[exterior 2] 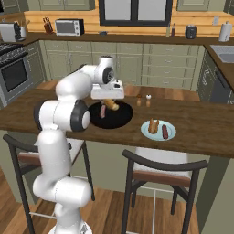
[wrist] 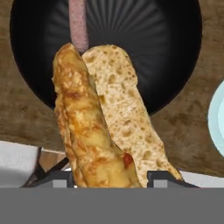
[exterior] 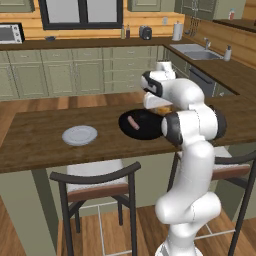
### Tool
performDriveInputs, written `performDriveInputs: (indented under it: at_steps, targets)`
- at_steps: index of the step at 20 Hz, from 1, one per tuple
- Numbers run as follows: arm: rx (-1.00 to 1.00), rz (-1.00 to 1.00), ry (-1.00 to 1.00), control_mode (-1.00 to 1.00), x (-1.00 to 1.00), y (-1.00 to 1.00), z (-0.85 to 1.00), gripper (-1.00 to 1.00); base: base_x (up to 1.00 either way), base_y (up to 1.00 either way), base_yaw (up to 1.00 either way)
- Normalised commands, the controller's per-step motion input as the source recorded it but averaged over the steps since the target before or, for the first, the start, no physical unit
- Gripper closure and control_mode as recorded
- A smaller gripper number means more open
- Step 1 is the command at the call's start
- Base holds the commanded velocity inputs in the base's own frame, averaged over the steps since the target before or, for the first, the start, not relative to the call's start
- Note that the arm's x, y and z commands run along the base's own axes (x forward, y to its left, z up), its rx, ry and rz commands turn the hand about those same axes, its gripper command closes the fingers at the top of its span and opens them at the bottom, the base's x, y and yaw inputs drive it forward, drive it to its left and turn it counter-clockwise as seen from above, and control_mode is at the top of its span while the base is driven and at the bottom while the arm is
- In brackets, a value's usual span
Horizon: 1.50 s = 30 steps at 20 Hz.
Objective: Place one bun and one sausage from the bowl on each plate.
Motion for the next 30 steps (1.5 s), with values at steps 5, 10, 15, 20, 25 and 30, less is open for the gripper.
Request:
performDriveInputs:
  at_steps: [5,10,15,20,25,30]
  targets:
    - [0.04,-0.3,-0.1,-1.0,-0.76,0.25,-0.06,1.0,0.0,0.0,0.0]
    - [0.0,-0.34,-0.07,-1.0,-0.62,0.37,0.0,1.0,0.0,0.0,0.0]
    - [0.0,-0.23,0.0,-1.0,-0.1,0.19,0.03,1.0,0.0,0.0,0.0]
    - [0.0,-0.28,0.0,-1.0,0.0,0.06,0.0,1.0,0.0,0.0,0.0]
    - [0.0,-0.26,0.0,-1.0,0.04,0.08,0.0,1.0,0.0,0.0,0.0]
    - [0.02,-0.13,0.0,-1.0,0.03,-0.02,0.0,1.0,0.0,0.0,0.0]
